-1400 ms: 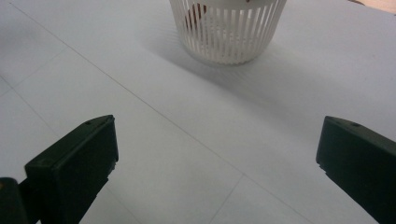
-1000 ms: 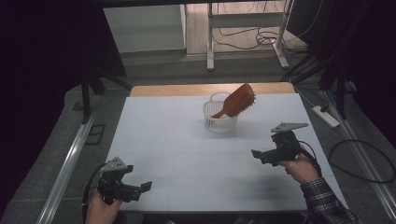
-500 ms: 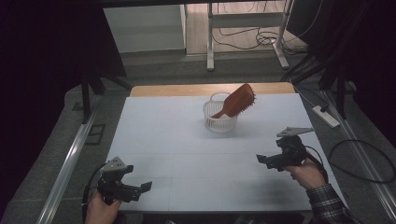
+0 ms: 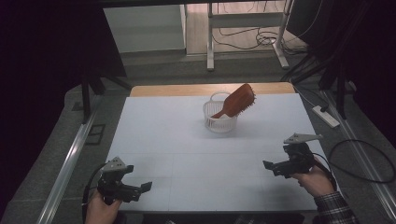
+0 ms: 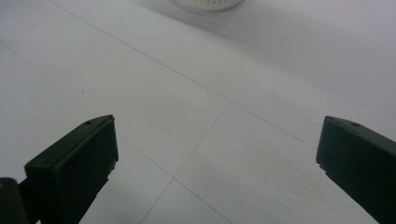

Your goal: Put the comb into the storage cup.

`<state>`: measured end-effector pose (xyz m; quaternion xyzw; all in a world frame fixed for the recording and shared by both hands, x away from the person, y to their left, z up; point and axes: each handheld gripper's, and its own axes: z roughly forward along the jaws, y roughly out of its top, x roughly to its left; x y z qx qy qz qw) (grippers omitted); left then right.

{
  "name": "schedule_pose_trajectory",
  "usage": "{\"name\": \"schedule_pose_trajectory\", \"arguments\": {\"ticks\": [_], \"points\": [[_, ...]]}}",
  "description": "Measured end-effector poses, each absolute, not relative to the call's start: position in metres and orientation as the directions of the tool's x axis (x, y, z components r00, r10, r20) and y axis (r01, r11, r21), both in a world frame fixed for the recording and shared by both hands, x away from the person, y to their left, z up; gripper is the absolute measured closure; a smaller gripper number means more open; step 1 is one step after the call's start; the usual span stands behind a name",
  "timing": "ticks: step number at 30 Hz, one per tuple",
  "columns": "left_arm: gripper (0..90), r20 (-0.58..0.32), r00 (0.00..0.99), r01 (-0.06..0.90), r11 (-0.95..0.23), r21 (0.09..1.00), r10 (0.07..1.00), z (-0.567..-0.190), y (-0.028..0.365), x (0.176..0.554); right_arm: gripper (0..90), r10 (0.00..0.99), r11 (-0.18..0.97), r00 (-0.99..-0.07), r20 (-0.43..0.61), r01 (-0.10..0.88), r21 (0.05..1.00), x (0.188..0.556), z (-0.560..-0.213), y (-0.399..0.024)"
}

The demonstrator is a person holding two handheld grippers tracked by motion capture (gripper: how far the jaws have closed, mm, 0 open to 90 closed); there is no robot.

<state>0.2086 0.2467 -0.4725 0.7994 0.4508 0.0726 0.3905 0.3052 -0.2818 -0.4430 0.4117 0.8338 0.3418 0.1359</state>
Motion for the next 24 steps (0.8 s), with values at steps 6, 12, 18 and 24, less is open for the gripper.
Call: {"name": "schedule_pose_trajectory", "arguments": {"ticks": [6, 12, 18, 24], "points": [[0.4, -0.233, 0.583, 0.664, -0.291, 0.689, 0.778, -0.473, 0.246, 0.209, 0.0, 0.780, 0.431, -0.623, 0.051, 0.596, 0.677, 0.298, -0.445, -0.285], [0.5, -0.231, 0.584, 0.664, -0.293, 0.688, 0.778, -0.473, 0.246, 0.209, 0.0, 0.787, 0.425, -0.614, 0.054, 0.604, 0.674, 0.290, -0.447, -0.291], [0.4, -0.231, 0.584, 0.664, -0.294, 0.688, 0.779, -0.473, 0.246, 0.209, 0.0, 0.791, 0.425, -0.609, 0.049, 0.606, 0.673, 0.285, -0.448, -0.296], [0.5, -0.232, 0.582, 0.665, -0.293, 0.687, 0.779, -0.473, 0.246, 0.209, 0.0, 0.799, 0.424, -0.600, 0.042, 0.610, 0.670, 0.279, -0.449, -0.302]]}}
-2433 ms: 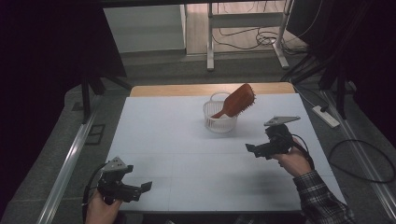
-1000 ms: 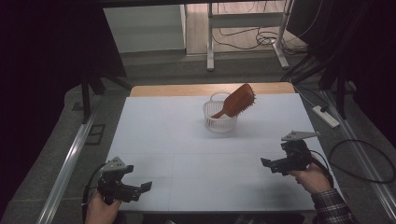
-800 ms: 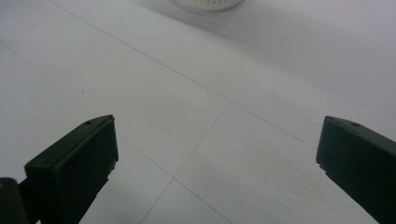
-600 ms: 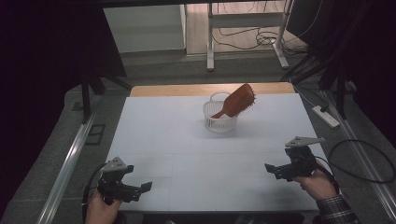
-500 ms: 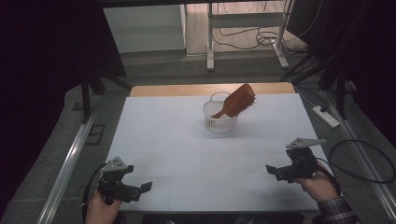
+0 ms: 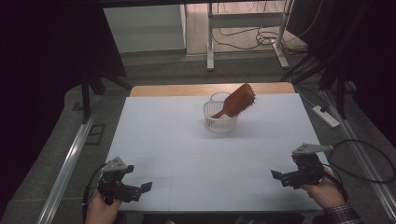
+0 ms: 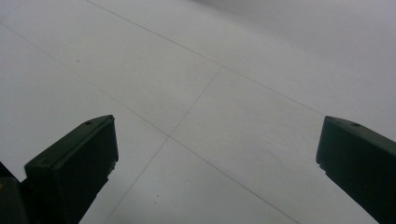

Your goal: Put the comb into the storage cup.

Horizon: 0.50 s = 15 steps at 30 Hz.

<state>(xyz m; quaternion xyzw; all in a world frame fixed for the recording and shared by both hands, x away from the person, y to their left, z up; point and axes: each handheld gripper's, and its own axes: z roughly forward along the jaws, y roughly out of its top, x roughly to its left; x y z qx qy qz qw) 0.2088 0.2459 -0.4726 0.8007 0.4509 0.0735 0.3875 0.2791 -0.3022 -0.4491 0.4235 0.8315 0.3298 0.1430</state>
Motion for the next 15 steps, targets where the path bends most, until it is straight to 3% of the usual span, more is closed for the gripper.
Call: {"name": "schedule_pose_trajectory", "arguments": {"ticks": [15], "points": [[0.5, -0.232, 0.581, 0.666, -0.292, 0.687, 0.780, -0.473, 0.246, 0.209, 0.0, 0.823, 0.395, -0.566, 0.041, 0.624, 0.675, 0.268, -0.450, -0.318]]}}
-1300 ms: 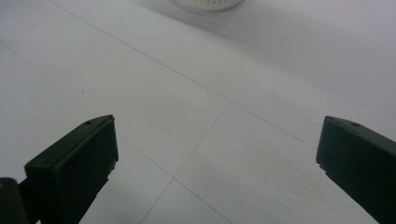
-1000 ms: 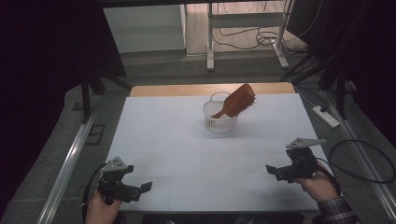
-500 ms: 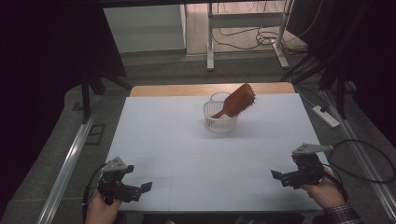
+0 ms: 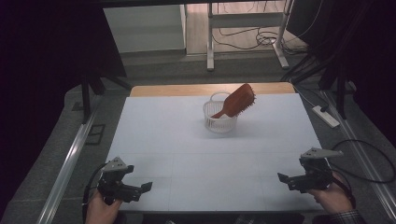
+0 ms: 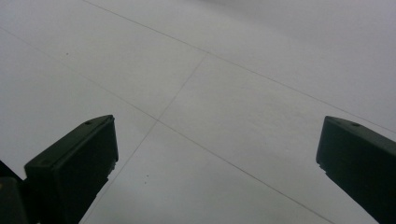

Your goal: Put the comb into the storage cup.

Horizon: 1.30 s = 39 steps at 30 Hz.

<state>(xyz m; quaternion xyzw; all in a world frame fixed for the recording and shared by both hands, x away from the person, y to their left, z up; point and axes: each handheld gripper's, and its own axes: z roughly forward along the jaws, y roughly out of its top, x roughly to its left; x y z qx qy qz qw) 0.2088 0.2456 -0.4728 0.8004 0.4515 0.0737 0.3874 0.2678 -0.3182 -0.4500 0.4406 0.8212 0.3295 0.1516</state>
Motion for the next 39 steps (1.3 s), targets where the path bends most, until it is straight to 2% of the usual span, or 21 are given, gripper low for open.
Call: {"name": "schedule_pose_trajectory", "arguments": {"ticks": [39], "points": [[0.5, -0.228, 0.580, 0.666, -0.295, 0.685, 0.782, -0.473, 0.246, 0.209, 0.0, 0.862, 0.364, -0.507, 0.022, 0.649, 0.668, 0.240, -0.444, -0.338]]}}
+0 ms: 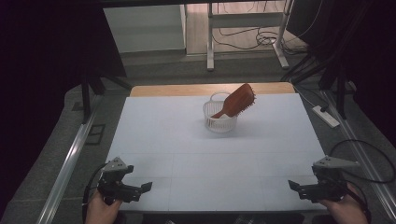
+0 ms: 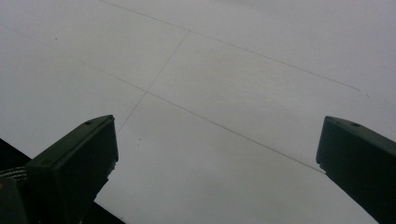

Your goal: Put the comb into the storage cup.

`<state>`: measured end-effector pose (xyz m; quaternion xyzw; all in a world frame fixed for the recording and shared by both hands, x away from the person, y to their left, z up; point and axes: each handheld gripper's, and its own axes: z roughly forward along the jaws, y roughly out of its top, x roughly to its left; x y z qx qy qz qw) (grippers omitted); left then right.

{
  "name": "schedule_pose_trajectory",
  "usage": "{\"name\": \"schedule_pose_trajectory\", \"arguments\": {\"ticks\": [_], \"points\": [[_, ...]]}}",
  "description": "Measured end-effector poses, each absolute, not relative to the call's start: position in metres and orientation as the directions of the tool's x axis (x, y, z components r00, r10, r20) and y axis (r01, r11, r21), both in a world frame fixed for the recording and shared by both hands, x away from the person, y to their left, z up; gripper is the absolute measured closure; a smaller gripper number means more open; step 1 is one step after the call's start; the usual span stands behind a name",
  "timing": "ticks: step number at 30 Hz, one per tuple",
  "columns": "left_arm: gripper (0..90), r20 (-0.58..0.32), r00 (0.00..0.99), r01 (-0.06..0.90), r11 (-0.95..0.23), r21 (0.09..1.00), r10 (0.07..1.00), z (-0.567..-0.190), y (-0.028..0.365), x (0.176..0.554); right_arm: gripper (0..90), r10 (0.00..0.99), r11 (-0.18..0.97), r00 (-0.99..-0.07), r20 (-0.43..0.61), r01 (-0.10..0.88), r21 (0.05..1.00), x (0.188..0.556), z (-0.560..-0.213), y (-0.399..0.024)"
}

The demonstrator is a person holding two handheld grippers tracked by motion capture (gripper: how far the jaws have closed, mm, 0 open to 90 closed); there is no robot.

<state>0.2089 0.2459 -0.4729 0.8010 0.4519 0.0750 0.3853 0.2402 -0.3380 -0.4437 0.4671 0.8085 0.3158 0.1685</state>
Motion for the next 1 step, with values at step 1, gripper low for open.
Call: {"name": "schedule_pose_trajectory", "arguments": {"ticks": [1], "points": [[0.5, -0.230, 0.580, 0.666, -0.293, 0.686, 0.782, -0.4728, 0.2456, 0.2092, 0.0, 0.862, 0.366, -0.507, 0.021, 0.649, 0.667, 0.2404, -0.4439, -0.3381]]}}
